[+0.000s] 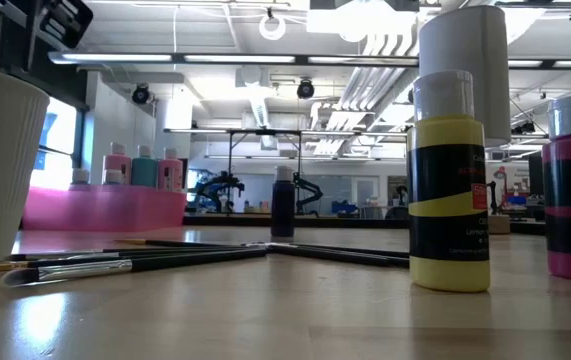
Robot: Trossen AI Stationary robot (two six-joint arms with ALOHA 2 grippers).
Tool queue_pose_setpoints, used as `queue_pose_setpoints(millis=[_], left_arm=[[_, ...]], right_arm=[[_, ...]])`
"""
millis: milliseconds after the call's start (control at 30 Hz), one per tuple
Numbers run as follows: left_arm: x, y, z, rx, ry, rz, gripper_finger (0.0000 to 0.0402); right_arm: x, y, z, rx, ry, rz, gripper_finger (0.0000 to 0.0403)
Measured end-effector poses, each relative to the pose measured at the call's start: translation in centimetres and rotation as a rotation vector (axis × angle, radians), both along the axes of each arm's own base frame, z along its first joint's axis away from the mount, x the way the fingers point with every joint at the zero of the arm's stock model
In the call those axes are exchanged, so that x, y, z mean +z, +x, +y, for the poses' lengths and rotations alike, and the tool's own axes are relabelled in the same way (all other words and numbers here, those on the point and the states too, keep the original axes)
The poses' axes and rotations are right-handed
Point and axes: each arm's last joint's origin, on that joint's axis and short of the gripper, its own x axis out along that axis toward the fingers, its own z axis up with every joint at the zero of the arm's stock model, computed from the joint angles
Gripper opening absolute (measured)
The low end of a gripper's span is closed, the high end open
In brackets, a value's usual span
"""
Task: Pick & Place Paint Supplies
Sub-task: Put the gold paintbrush into the light brown cup
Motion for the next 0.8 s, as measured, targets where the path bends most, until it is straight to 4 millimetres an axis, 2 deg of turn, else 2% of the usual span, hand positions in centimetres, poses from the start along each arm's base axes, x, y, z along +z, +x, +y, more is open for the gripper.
queue_pose_setpoints(millis=[400, 633, 800], left_arm=[[-1.4, 1.0, -3.4, 0.033, 0.069, 0.097, 0.003], [-2.2, 2.7, -5.6, 0.051, 0.117, 0.09, 0.003], [-3.5, 3.7, -6.5, 0.073, 0.127, 0.165, 0.003]], right_arm=[[0.0, 0.0, -0.1, -0.021, -0.003, 0.0, 0.0152], [0.0, 0.0, -0.1, -0.021, -0.004, 0.001, 0.0152], [-0.1, 0.1, 0.0, -0.016, -0.003, 0.004, 0.0152]])
